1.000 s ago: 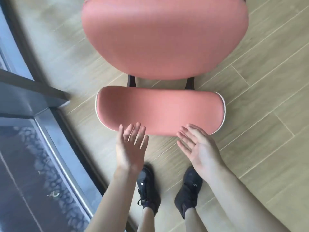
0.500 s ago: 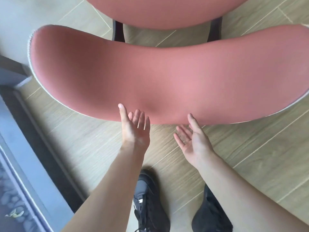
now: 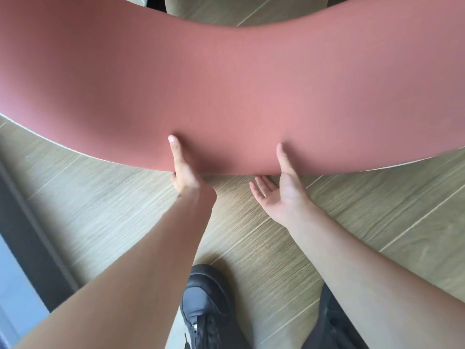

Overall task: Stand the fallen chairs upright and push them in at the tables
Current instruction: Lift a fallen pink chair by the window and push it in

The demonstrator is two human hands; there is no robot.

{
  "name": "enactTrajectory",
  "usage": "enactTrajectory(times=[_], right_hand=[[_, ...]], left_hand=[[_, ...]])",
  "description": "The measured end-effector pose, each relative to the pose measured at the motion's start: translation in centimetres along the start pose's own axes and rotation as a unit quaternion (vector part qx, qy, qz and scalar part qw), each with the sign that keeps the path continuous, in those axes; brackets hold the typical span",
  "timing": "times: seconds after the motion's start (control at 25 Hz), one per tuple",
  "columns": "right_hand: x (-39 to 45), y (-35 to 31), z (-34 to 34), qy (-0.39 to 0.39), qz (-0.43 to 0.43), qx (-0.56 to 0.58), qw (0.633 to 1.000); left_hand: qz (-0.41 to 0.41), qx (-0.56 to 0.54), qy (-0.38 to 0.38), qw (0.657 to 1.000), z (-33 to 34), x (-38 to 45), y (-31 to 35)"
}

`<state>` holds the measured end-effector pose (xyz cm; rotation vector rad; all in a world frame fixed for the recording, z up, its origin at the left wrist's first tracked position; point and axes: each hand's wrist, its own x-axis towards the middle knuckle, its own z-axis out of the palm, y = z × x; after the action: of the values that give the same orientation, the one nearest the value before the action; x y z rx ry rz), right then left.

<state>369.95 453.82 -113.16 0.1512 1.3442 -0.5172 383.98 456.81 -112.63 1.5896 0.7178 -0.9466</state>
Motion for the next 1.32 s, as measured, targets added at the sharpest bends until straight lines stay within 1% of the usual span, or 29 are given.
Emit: enactTrajectory(times=[0.08,0.2,0.24,0.32,0.36,0.48,0.6,0.76,0.96,1.0,1.04,1.08,1.12,1.16,1.2,1.24,1.28,1.32], right_hand=[[0.4,-0.6,0.2,0.004,0.012,-0.006,1.000],[0.3,-1.4,0.8,0.014,0.027,-0.024,0.999],[0.0,-1.8,0.8,0.022,0.019,-0.030,0.999],[-0.6,-2.2,0.2,0.076,-0.002,-0.035,0.996],[-1.4,-2.5,-0.3,0.105,-0.015,-0.036,0.994],[-4.3,-4.4,-1.7,0.153,-0.064,-0.013,0.986],[-8.5,-6.9,-2.2,0.181,-0.070,-0.028,0.981],[-16.2,-11.9,-1.4,0.198,-0.090,-0.063,0.974],[-25.2,-17.2,3.0,0.173,-0.142,-0.073,0.972],[-27.4,-18.9,4.2,0.187,-0.145,-0.093,0.967],[-29.3,-20.4,5.3,0.216,-0.154,-0.139,0.954],[-30.9,-21.8,6.4,0.263,-0.180,-0.221,0.922],[-32.9,-23.3,7.3,0.314,-0.236,-0.320,0.862],[-34.9,-24.6,7.8,0.355,-0.327,-0.414,0.772],[-36.5,-25.6,8.1,0.366,-0.437,-0.495,0.655],[-37.6,-26.4,8.2,0.330,-0.530,-0.571,0.533],[-38.7,-27.3,8.5,0.258,-0.569,-0.656,0.424],[-39.5,-28.2,9.0,0.178,-0.556,-0.735,0.346]], left_hand=[[0.011,-0.023,-0.008,1.000,0.0,0.7,0.0],[0.028,-0.007,-0.017,0.999,-1.1,1.3,0.4],[0.025,-0.009,-0.018,0.999,-1.2,1.0,0.3],[0.020,-0.016,-0.020,0.999,-1.4,0.3,-0.5],[0.010,-0.011,-0.027,1.000,-1.5,-0.7,-1.1],[-0.019,0.002,-0.049,0.999,-1.4,-4.7,-2.8],[-0.043,0.005,-0.044,0.998,-0.8,-9.8,-3.1],[-0.060,0.007,-0.045,0.997,1.3,-18.4,0.5],[-0.050,0.019,-0.068,0.996,3.9,-27.9,8.1],[-0.044,0.026,-0.068,0.996,4.8,-29.9,9.8],[-0.042,0.033,-0.065,0.996,5.7,-31.6,11.3],[-0.040,0.039,-0.058,0.997,6.6,-33.0,12.7],[-0.035,0.045,-0.053,0.997,7.8,-34.6,14.3],[-0.026,0.056,-0.047,0.997,8.8,-36.0,15.8],[-0.020,0.068,-0.038,0.997,9.5,-37.2,17.1],[-0.016,0.078,-0.026,0.996,9.8,-37.9,17.9],[-0.013,0.085,-0.014,0.996,9.9,-38.4,18.7],[-0.010,0.087,-0.005,0.996,9.5,-38.5,19.1]])
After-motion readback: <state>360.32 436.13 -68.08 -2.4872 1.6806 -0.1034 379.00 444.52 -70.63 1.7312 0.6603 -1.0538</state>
